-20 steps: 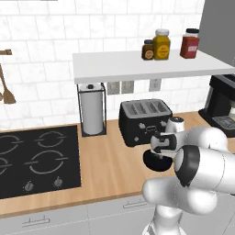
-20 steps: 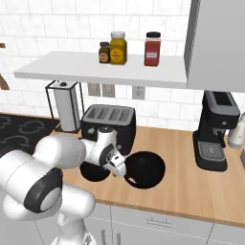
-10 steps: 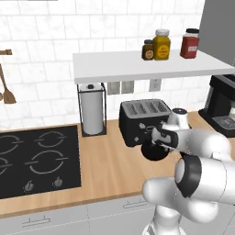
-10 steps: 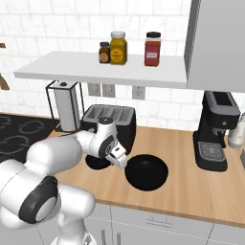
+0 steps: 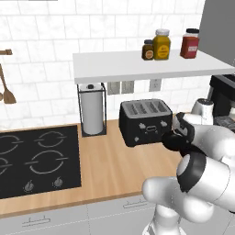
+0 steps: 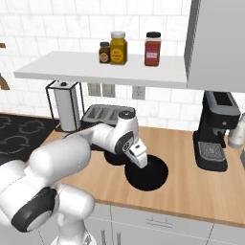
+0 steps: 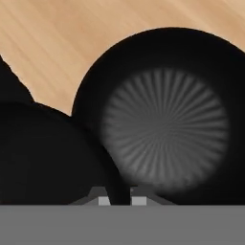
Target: Pick up the bowls on the counter and stack them on top of one another in the open cabinet. Place the smaller bowl on top of the larger bowl.
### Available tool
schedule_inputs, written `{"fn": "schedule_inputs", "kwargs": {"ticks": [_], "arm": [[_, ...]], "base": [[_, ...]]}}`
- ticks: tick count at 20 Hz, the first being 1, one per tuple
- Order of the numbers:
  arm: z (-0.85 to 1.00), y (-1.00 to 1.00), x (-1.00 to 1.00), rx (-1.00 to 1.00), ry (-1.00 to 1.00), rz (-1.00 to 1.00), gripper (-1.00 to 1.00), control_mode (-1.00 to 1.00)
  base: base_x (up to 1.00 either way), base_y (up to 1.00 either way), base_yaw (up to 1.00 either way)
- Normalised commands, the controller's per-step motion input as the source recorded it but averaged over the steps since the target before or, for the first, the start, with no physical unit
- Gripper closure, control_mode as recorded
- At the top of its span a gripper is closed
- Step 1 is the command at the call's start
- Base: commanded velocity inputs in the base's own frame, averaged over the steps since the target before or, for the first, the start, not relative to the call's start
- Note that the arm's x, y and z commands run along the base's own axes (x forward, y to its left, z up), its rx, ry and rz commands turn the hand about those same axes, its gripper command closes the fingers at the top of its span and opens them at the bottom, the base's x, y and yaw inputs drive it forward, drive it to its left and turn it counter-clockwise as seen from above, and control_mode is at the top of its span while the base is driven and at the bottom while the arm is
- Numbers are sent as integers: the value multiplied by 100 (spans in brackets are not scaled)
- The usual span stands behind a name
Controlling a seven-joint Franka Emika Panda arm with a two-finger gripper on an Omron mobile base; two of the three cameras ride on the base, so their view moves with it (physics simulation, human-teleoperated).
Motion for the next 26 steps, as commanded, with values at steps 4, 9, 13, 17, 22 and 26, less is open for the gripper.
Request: {"fn": "schedule_inputs", "kwargs": {"ticks": [4, 9, 13, 17, 22, 26], "arm": [[-6, -100, 0, 0, 16, -9, 100, -100], [-43, -40, 0, -3, 0, -1, 100, -100], [-64, -39, 0, -6, 0, 0, 100, -100], [-21, -38, 0, -2, 0, 0, 100, -100], [7, -1, 0, 1, 0, 0, -100, -100], [76, 0, -6, 5, -1, 0, -100, -100]], "base": [[0, 0, 0], [0, 0, 0], [0, 0, 0], [0, 0, 0], [0, 0, 0], [0, 0, 0]]}}
